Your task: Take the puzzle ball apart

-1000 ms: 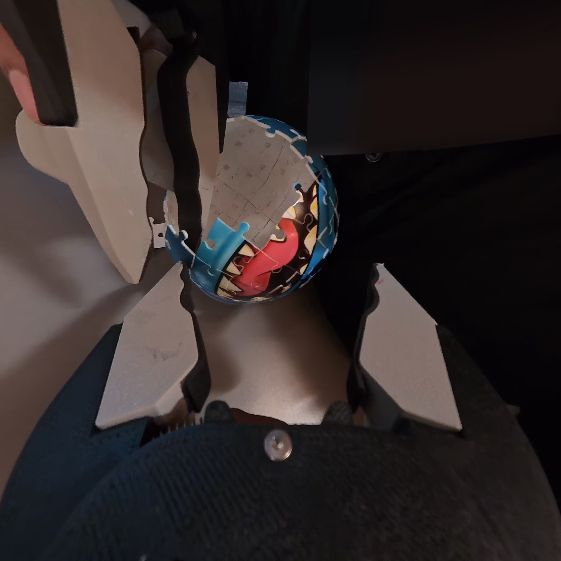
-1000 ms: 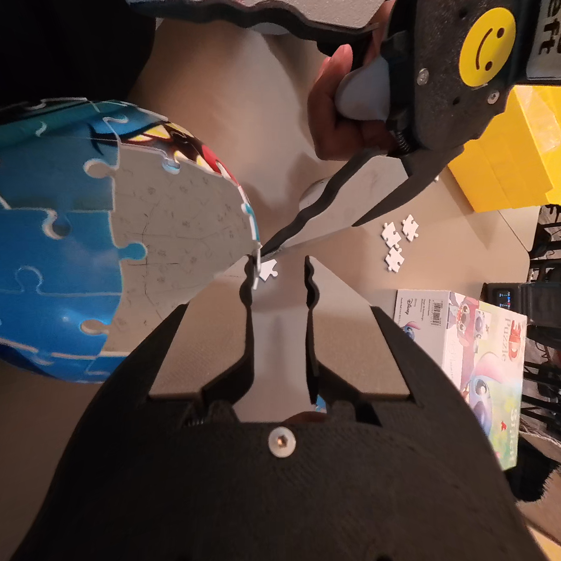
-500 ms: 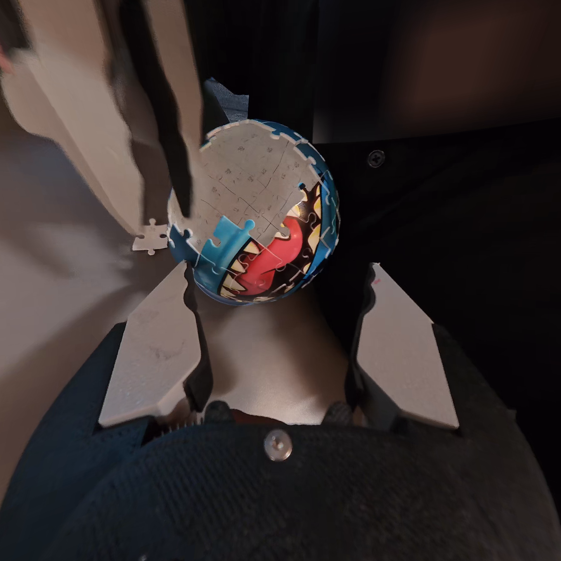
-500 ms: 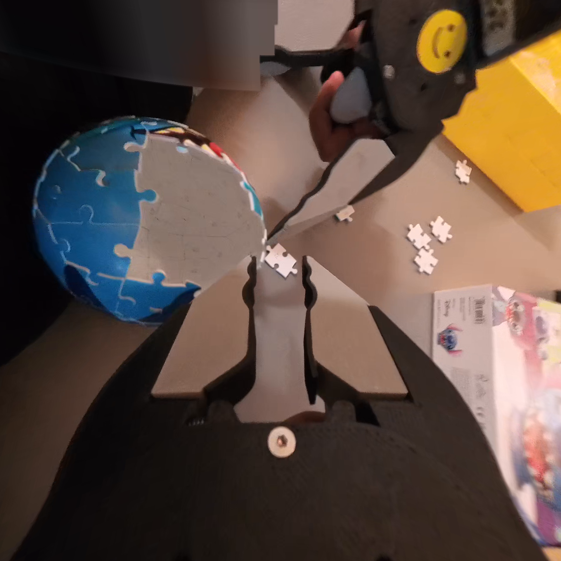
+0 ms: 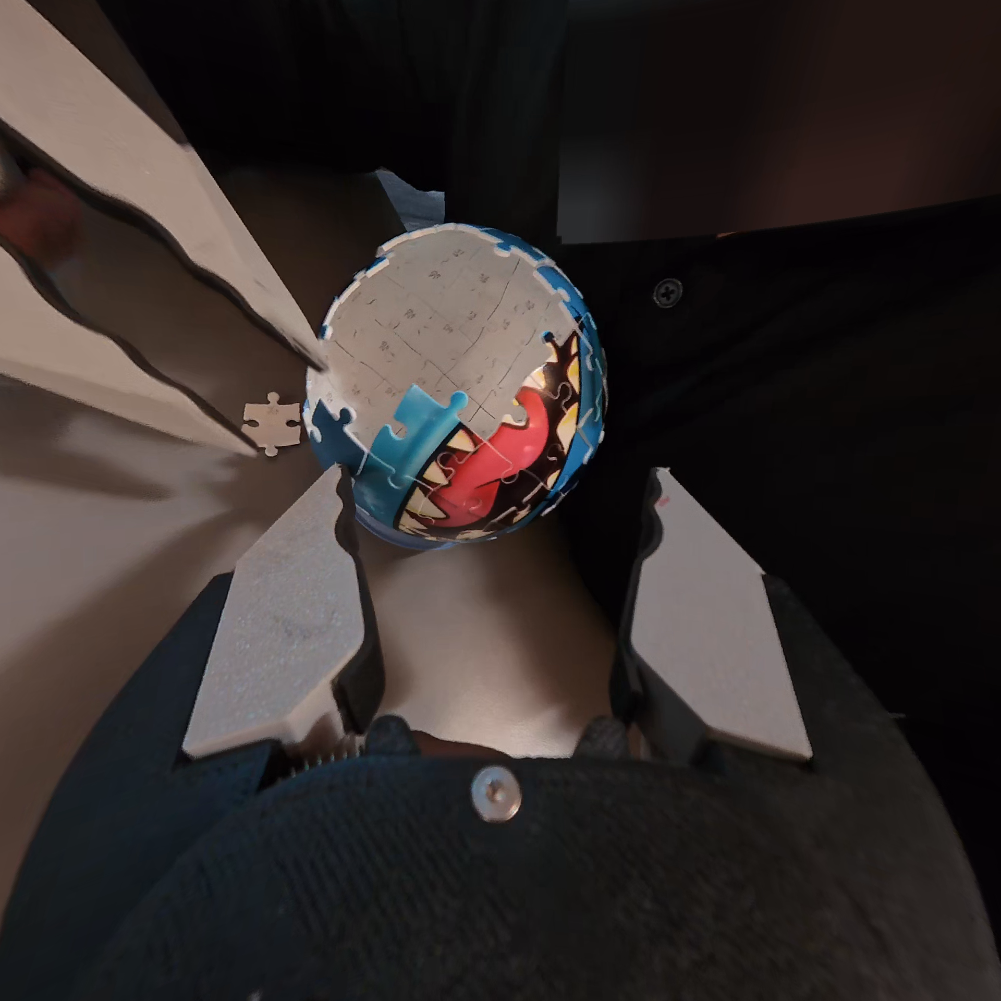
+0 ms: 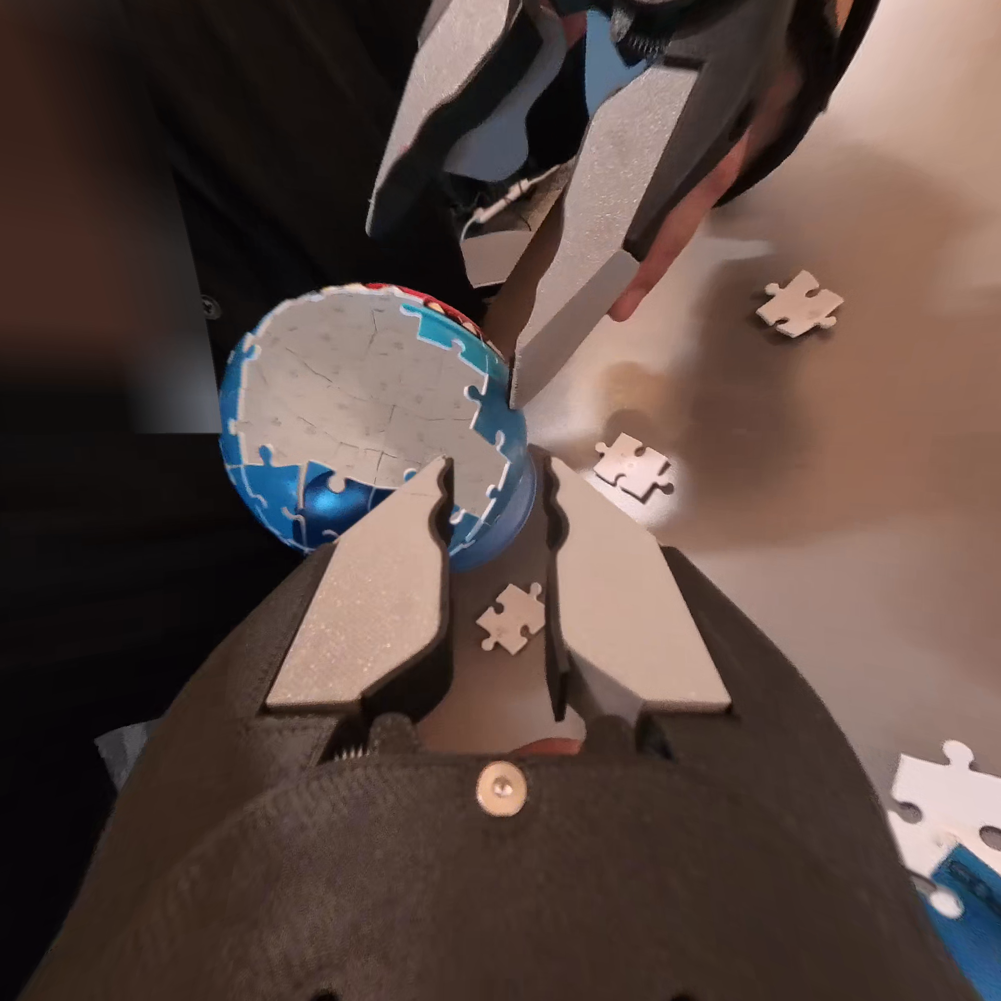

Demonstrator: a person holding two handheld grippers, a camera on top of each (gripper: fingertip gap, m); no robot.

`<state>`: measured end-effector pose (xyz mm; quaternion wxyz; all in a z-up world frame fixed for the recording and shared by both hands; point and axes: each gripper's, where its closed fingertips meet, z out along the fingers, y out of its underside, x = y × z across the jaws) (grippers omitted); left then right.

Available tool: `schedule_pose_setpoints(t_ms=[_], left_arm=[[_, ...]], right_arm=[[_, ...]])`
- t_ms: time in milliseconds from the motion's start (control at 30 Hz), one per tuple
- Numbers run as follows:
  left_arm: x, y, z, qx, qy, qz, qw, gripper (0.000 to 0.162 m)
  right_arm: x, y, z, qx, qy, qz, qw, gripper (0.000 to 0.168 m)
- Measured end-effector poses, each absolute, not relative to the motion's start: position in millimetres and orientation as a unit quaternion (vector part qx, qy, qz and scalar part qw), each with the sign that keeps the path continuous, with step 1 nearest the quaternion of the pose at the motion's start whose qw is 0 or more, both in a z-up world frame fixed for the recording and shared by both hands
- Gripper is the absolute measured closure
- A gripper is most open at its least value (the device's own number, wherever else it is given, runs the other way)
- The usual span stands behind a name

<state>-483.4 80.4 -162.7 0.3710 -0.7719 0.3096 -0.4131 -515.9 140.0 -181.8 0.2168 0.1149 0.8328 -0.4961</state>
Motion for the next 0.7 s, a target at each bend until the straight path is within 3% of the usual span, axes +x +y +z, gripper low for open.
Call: schedule_pose_setpoints(t_ms=[533, 700], left_arm=[[-507.9, 79.5, -148.8, -0.785, 0.262, -0.376, 0.418, 0.054], [-524.4, 84.0, -167.4, -0.828, 0.188, -0.330, 0.413, 0.064]], right_arm=[[-553.1, 188.2, -181.4, 0.199, 0.845, -0.487, 0.099, 0.134], [-564.2, 187.7, -210.2, 0.188, 0.884, -0.427, 0.031, 0.138]])
